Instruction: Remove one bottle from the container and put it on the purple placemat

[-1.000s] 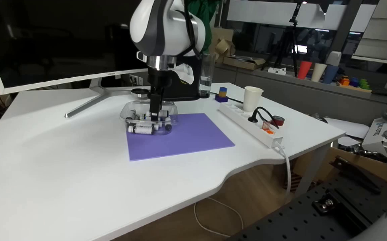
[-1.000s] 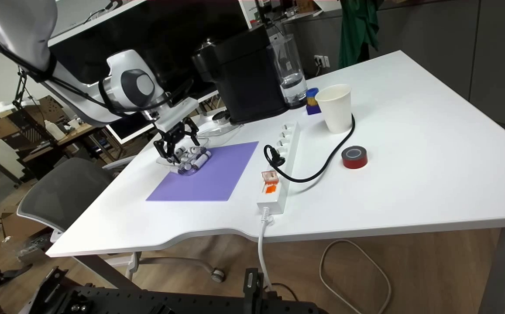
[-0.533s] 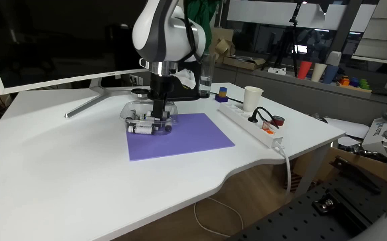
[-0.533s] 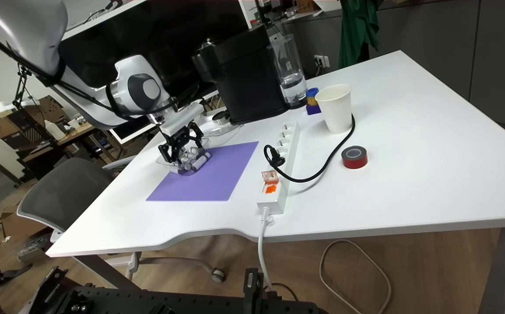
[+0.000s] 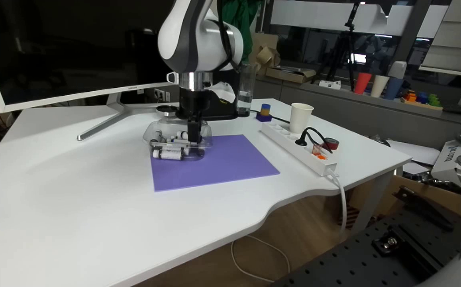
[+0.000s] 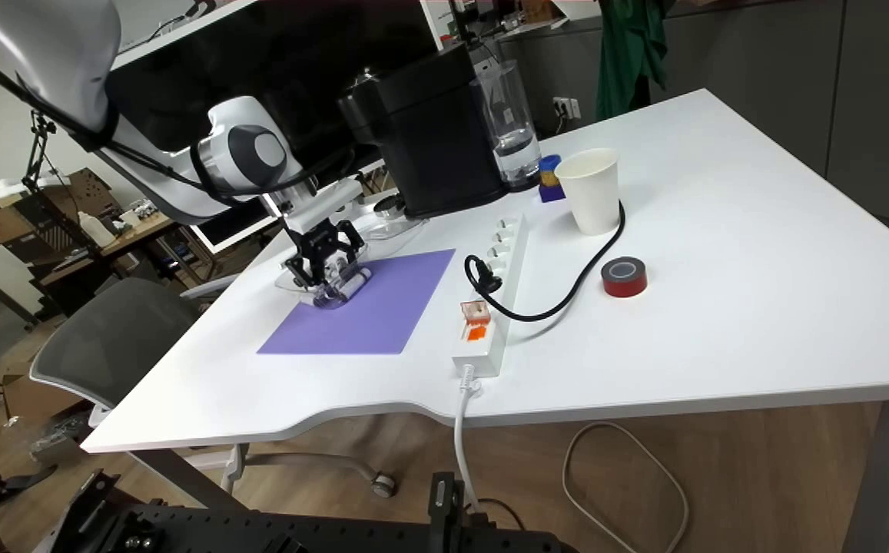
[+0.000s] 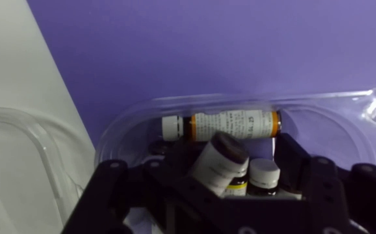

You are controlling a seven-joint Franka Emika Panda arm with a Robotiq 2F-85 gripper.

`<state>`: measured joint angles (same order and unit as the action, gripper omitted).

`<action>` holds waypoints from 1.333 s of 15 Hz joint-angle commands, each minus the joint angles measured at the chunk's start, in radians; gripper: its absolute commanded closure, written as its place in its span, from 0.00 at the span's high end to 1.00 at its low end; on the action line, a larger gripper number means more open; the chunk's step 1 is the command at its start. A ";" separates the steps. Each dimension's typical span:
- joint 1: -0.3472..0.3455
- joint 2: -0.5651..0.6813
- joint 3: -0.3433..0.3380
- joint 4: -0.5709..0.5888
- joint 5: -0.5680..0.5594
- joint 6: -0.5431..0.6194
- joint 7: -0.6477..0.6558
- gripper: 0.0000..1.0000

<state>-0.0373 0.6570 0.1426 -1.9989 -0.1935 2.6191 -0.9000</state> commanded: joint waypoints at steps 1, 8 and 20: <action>0.019 0.026 -0.018 0.040 -0.028 -0.041 0.015 0.40; 0.023 0.018 -0.014 0.036 -0.025 -0.055 0.010 0.00; 0.004 -0.196 -0.004 -0.072 -0.011 0.031 0.011 0.01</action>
<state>-0.0222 0.5613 0.1389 -2.0029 -0.1999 2.6252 -0.9025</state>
